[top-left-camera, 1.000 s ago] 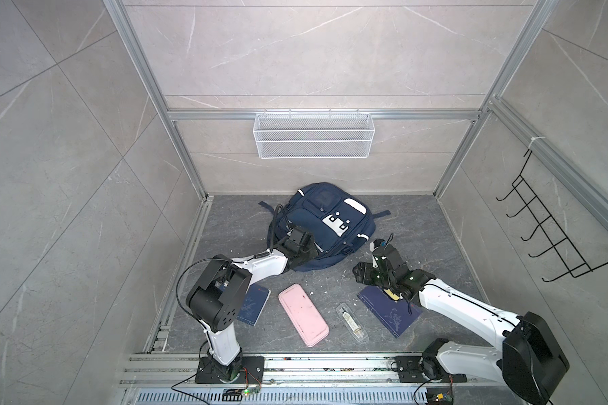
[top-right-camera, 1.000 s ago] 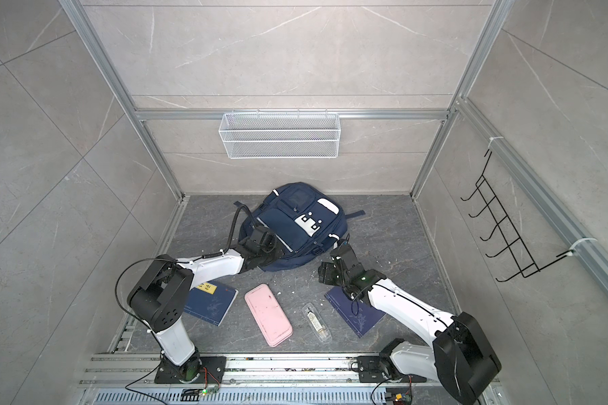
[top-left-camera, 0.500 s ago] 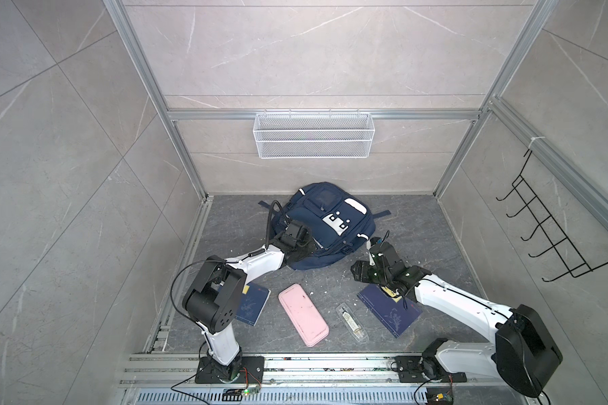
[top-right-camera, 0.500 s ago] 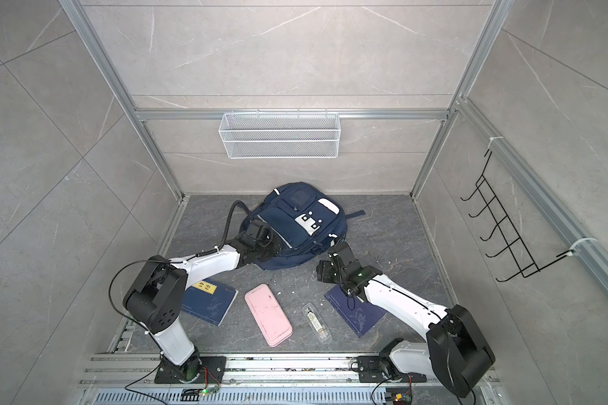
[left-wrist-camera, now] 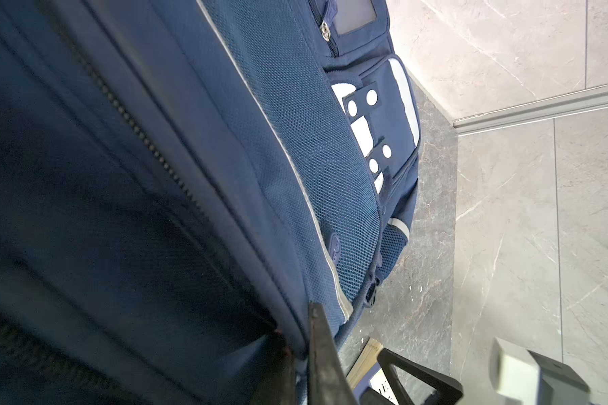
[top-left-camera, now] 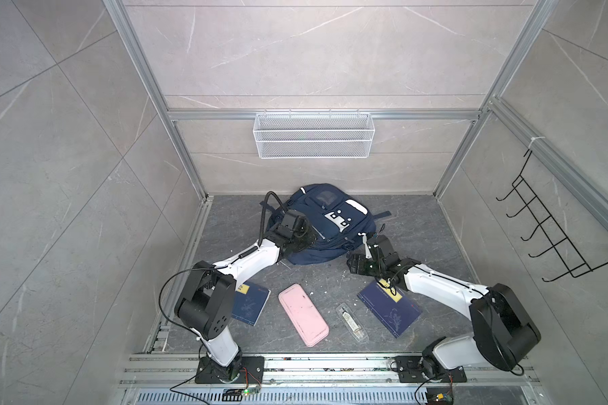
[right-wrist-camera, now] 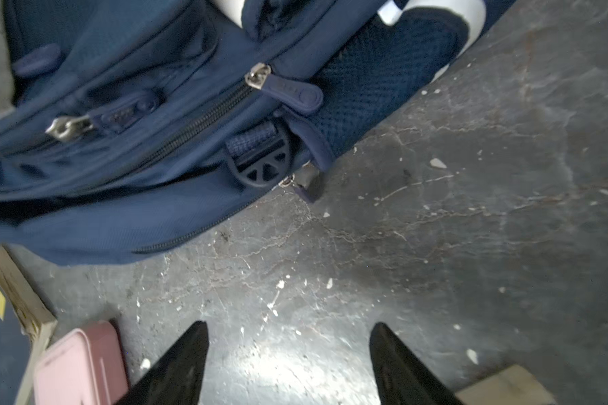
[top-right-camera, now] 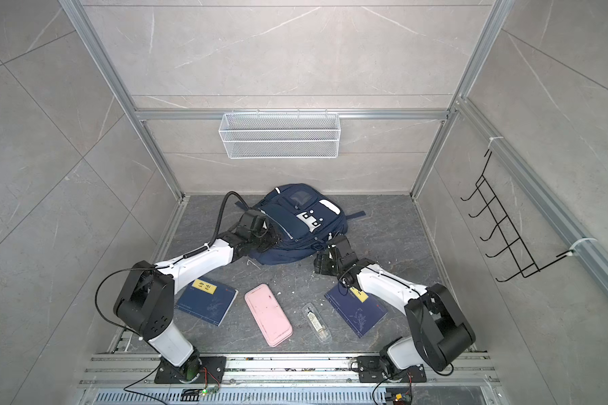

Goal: Pack the student bag

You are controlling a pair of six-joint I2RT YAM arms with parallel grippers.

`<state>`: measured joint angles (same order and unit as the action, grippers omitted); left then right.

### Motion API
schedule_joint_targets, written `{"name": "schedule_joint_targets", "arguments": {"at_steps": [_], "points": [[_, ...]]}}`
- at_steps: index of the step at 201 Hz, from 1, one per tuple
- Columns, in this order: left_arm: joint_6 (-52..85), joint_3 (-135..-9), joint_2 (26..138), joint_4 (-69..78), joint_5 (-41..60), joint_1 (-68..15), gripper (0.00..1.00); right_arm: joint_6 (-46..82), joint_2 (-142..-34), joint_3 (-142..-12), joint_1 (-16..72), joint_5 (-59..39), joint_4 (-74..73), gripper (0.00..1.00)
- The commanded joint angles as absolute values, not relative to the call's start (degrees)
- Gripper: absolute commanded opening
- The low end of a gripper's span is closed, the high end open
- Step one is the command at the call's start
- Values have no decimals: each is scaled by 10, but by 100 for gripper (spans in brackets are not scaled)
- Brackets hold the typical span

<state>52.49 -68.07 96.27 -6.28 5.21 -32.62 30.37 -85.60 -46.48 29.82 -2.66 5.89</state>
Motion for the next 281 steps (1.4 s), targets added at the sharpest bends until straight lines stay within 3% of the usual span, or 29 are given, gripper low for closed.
{"name": "schedule_joint_targets", "arguments": {"at_steps": [1,68,234,281], "points": [[493,-721,916,-44,74,-324,0,277,-896,-502,299,-45,33,79],[465,-755,916,-83,84,-322,0,248,-990,-557,299,-19,32,64],[439,-810,929,-130,98,-312,0,154,-1048,-578,299,-7,-35,48],[441,-809,931,-131,97,-311,0,154,-1046,-571,299,-15,-56,34]]}}
